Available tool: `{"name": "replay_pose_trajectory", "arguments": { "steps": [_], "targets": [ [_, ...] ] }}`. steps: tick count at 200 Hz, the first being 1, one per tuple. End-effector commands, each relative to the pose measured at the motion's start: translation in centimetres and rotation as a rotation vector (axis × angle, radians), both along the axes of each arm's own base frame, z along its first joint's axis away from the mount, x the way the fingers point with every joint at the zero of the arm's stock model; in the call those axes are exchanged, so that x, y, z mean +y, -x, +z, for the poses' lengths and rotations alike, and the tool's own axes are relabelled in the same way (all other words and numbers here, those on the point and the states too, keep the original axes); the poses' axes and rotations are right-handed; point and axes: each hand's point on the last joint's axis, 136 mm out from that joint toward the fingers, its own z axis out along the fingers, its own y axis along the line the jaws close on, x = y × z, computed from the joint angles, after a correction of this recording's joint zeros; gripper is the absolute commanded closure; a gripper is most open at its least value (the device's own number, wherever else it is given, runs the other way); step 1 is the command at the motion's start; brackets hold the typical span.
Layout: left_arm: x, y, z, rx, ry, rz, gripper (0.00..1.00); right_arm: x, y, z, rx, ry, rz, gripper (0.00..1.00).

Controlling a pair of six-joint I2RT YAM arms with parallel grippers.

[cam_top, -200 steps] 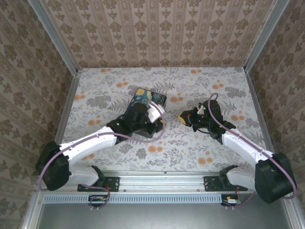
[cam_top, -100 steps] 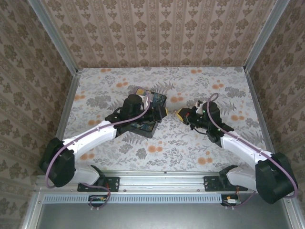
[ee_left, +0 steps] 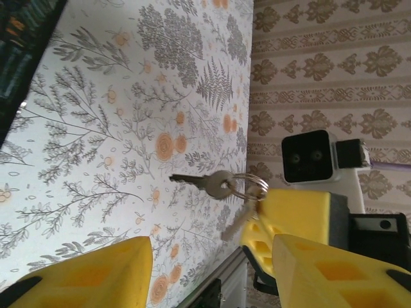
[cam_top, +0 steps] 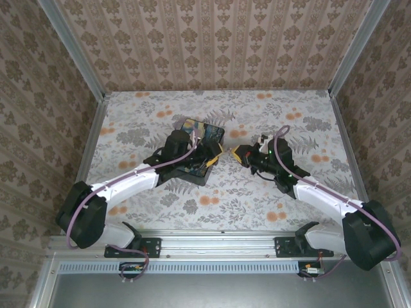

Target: Unlock a padlock with a key

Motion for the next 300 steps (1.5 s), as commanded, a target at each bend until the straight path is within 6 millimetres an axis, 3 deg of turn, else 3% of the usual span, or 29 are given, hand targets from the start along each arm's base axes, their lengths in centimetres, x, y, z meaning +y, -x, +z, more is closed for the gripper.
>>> {"name": "replay_pose_trajectory", "arguments": {
  "steps": [1,66,112,177,300],
  "targets": [
    [-0.1,-0.4,0.8,-0.004,0.052,0.008,0.51,0.7,-0.5,1.0,-0.024,-0.027,-0.008,1.0],
    [0.0,-0.3,0.8,-0.009,0.053,0.001,0.6,2.3,-0.9,0.9,-0.019,-0.054,0.015,1.0],
    [2.0,-0.4,-0.3,-0.018,-0.042,0.041,0.59,1.9,-0.7,0.9,-0.023,-0.04,0.001,1.0],
    [0.7,-0.3,0.2,-0.006,0.025,0.015,0.62,3.7,-1.1,1.6,-0.033,-0.09,0.032,1.0],
    [1.3,-0.4,0.7,-0.026,0.035,0.023,0.96,4.0,-0.9,1.4,-0.029,-0.086,0.035,1.0]
  ]
}}
